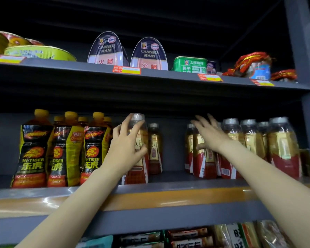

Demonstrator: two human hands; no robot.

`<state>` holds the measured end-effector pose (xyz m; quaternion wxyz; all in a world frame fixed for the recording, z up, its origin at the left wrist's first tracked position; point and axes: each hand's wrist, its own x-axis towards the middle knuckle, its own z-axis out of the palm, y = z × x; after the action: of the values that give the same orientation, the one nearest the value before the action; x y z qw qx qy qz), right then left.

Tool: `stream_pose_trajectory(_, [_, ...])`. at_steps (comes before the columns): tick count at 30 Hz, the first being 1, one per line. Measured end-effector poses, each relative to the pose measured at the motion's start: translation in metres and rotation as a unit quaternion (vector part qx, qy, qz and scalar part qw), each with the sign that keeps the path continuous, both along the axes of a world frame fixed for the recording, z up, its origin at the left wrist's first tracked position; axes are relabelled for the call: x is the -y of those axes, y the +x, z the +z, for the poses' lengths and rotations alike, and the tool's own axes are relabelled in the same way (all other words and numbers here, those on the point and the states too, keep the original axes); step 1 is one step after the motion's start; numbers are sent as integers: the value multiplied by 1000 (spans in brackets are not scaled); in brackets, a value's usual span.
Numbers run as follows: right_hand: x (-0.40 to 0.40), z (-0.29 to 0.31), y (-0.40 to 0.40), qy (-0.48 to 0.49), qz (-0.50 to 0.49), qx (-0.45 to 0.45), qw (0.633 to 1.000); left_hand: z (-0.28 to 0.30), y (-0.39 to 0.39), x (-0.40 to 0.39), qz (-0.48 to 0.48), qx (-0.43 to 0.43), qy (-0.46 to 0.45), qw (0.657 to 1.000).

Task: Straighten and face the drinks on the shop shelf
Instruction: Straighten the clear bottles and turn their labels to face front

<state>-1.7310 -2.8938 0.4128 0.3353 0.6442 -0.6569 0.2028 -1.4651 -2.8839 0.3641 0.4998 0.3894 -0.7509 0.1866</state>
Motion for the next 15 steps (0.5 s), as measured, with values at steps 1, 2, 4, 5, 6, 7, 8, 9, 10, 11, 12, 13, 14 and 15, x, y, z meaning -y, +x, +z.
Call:
stream_pose_trajectory(1, [1, 2, 5, -16, 11, -18, 1000, 0, 0, 0, 0, -1, 0, 1000])
stream_pose_trajectory(2, [4, 6, 12, -29, 37, -18, 999, 1, -1, 1, 1, -3, -1, 1000])
stream_pose_trajectory(4, [12, 12, 32, -31, 111, 20, 993, 1, -2, 1, 3, -7, -2, 1000])
stream_pose_trajectory(5, [18, 15, 43, -16, 144, 45, 988, 0, -2, 1, 5, -9, -2, 1000])
stream_pose_trajectory(6, [26, 17, 54, 8, 169, 73, 983, 0, -2, 1, 6, -10, -2, 1000])
stream_pose_trajectory(7, [36, 18, 64, 37, 188, 102, 976, 0, -2, 2, 4, -10, -3, 1000])
stream_pose_trajectory(8, [49, 19, 73, 68, 199, 130, 969, 0, 0, 2, 1, -11, -5, 1000])
stream_pose_trajectory(9, [62, 21, 81, 99, 200, 150, 963, -1, 2, 4, -1, -11, -9, 1000])
stream_pose_trajectory(10, [75, 22, 88, 127, 192, 162, 960, -1, 3, 5, -4, -10, -14, 1000])
stream_pose_trajectory(11, [86, 22, 93, 147, 180, 169, 958, -1, 4, 6, -6, -7, -15, 1000])
stream_pose_trajectory(12, [96, 22, 98, 163, 173, 179, 955, -2, 5, 6, -8, -3, -15, 1000])
stream_pose_trajectory(13, [104, 20, 103, 170, 176, 196, 950, -3, 6, 6, -12, -1, -15, 1000])
stream_pose_trajectory(14, [108, 18, 107, 164, 188, 218, 943, -3, 6, 6, -18, 0, -15, 1000])
stream_pose_trajectory(15, [109, 15, 110, 148, 201, 242, 938, -3, 6, 5, -22, 0, -14, 1000])
